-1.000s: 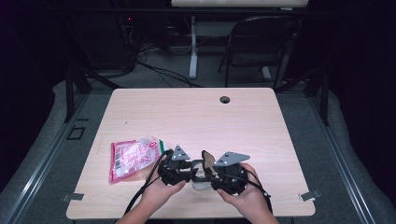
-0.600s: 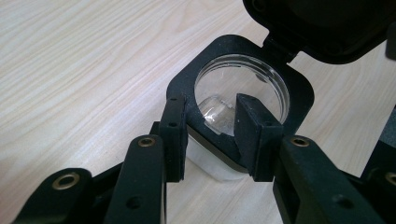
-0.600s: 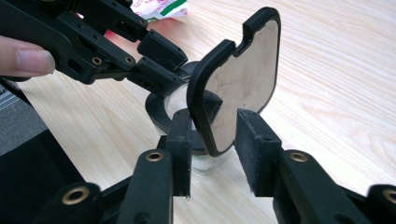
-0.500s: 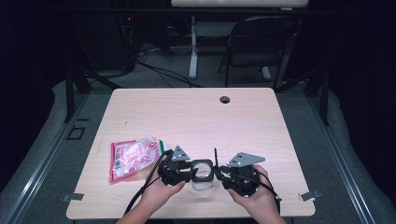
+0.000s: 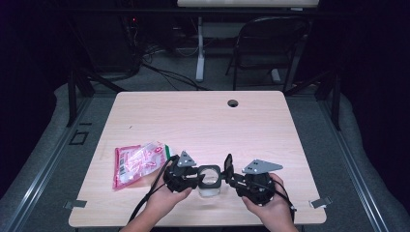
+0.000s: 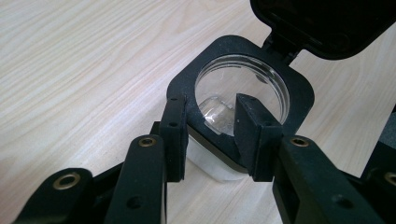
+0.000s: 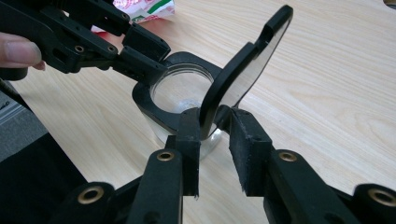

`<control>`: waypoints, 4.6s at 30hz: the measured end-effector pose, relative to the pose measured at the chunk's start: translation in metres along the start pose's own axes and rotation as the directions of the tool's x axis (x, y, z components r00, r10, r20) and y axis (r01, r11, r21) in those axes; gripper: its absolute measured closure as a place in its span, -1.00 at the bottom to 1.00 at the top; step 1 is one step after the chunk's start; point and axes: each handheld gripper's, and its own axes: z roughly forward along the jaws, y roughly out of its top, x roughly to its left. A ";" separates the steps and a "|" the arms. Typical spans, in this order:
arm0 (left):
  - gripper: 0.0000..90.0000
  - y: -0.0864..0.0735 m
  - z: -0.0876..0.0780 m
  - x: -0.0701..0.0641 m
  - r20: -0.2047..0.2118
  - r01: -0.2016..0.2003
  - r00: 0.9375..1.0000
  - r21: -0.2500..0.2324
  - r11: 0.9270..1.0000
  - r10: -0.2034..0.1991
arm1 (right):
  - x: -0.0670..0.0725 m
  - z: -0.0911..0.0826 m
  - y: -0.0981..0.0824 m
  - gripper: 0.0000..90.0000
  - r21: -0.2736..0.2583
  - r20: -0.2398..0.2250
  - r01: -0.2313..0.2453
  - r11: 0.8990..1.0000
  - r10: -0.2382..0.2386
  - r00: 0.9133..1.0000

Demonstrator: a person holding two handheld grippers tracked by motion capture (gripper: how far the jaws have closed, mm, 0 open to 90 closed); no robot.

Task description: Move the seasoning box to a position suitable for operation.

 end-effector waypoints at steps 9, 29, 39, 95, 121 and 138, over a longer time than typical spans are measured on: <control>0.45 0.004 0.006 0.005 -0.024 0.002 1.000 0.000 1.000 -0.002 | 0.005 0.009 0.001 0.46 -0.011 0.016 -0.018 1.000 0.019 1.000; 0.50 0.009 0.023 0.009 -0.024 -0.025 0.999 0.031 0.999 0.026 | -0.002 0.011 0.001 0.66 0.015 -0.006 -0.044 0.999 0.044 0.999; 0.40 0.003 0.016 0.005 -0.015 -0.014 1.000 0.022 1.000 0.014 | -0.017 0.018 0.010 0.84 0.010 -0.003 -0.077 0.997 0.077 0.997; 0.18 -0.019 -0.016 0.020 -0.028 0.126 0.991 -0.058 0.990 -0.127 | -0.038 0.040 0.034 0.53 -0.021 -0.005 -0.095 0.995 0.095 0.996; 0.26 -0.093 -0.048 0.073 -0.130 0.253 0.955 -0.103 0.962 -0.265 | -0.016 0.036 0.012 0.39 -0.005 0.006 -0.095 0.995 0.095 0.995; 0.03 -0.099 -0.048 0.087 -0.283 0.210 0.931 -0.105 0.972 -0.231 | -0.022 0.035 0.005 0.35 -0.029 -0.023 -0.130 0.991 0.130 0.991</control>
